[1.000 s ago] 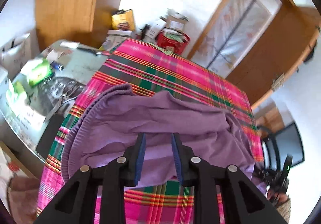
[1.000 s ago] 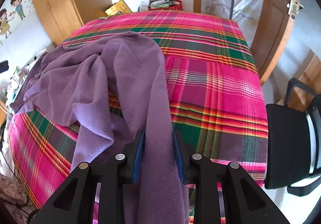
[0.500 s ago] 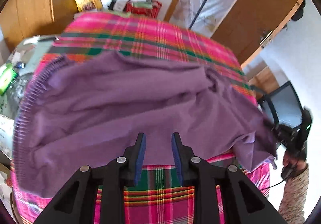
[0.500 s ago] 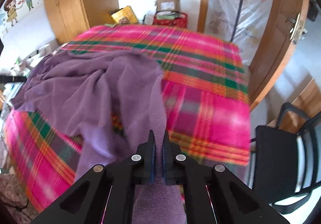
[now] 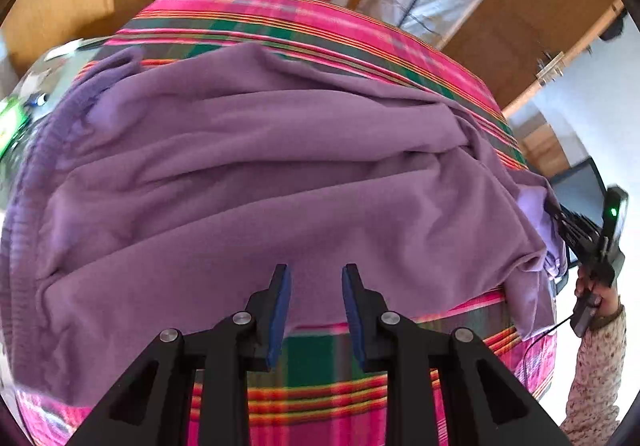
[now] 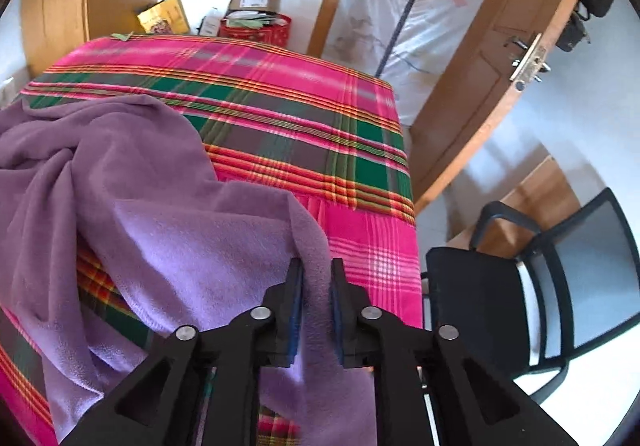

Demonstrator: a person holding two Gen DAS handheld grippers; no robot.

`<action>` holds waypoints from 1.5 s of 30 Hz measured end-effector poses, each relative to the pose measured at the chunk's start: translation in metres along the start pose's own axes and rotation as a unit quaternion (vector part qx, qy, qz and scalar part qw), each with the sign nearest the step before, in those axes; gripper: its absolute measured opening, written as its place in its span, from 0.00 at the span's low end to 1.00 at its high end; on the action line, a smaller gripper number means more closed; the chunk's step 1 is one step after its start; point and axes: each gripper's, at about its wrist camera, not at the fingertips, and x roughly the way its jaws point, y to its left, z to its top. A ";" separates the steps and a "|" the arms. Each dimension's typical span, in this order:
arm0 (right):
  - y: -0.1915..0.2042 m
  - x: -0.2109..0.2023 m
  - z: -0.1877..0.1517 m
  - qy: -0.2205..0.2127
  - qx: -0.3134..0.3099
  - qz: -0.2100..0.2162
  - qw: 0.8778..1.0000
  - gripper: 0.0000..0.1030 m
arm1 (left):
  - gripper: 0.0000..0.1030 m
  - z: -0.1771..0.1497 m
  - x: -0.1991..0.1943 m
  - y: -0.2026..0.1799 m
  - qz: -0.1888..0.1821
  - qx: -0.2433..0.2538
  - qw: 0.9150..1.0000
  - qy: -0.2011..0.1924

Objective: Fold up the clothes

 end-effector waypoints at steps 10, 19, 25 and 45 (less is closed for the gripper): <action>0.026 -0.076 -0.015 -0.087 -0.004 -0.017 0.996 0.28 | 0.26 -0.041 -0.045 0.109 0.016 -0.145 0.989 -0.036; 0.158 -0.111 -0.026 -0.123 -0.135 0.108 0.977 0.29 | 0.26 -0.068 -0.064 0.160 0.027 -0.217 0.973 -0.068; 0.253 -0.117 -0.032 -0.123 -0.241 0.167 0.948 0.29 | 0.26 -0.082 -0.071 0.172 0.005 -0.238 0.968 -0.077; 0.324 -0.094 -0.027 -0.133 -0.295 0.157 0.933 0.29 | 0.27 -0.112 -0.084 0.207 -0.013 -0.305 0.948 -0.091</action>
